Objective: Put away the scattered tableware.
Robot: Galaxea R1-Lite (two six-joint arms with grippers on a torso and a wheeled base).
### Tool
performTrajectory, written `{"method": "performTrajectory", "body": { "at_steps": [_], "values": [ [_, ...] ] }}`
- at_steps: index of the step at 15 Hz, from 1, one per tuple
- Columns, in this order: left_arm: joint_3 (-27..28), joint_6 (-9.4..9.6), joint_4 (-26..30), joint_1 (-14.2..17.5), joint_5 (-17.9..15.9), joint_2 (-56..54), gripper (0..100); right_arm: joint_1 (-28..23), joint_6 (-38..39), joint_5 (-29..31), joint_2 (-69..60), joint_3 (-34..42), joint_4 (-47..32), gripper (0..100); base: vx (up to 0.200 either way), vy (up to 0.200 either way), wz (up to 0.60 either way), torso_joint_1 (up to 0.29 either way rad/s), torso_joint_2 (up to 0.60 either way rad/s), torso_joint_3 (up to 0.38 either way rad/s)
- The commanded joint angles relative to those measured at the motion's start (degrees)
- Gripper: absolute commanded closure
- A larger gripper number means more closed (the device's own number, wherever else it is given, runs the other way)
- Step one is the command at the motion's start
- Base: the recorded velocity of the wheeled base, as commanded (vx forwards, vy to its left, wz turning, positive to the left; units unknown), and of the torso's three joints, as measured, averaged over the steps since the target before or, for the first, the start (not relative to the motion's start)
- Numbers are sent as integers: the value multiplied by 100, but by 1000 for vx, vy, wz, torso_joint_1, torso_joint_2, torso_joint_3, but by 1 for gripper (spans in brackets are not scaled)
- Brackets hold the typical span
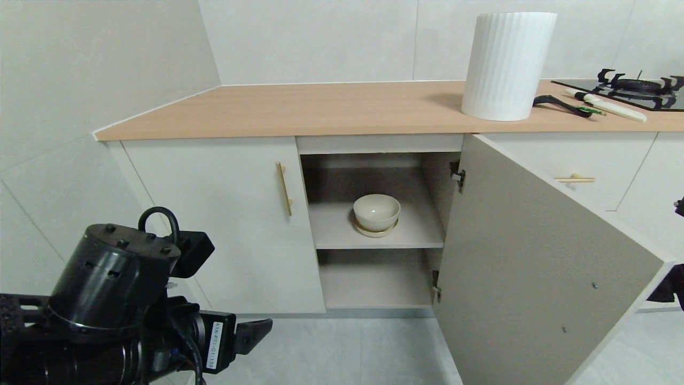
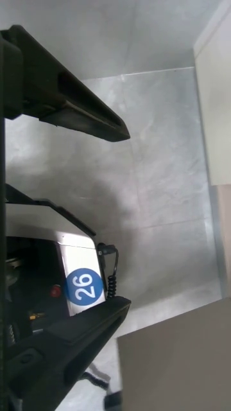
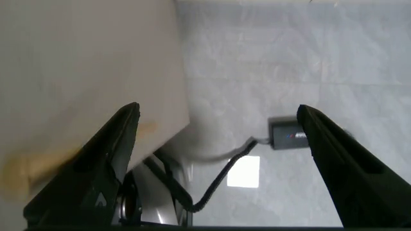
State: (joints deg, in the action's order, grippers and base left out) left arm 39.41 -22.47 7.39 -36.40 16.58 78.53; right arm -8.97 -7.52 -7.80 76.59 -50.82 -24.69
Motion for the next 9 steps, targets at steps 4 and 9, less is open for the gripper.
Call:
{"method": "performTrajectory", "body": {
  "at_steps": [4,9],
  "values": [
    [-4,-3,0,1,3,-5,0,36,23,-239,119,204,430,0,0,0,0,0,0,0],
    [-4,-3,0,1,3,-5,0,18,-12,-187,-4,442,781,0,0,0,0,0,0,0]
  ]
}}
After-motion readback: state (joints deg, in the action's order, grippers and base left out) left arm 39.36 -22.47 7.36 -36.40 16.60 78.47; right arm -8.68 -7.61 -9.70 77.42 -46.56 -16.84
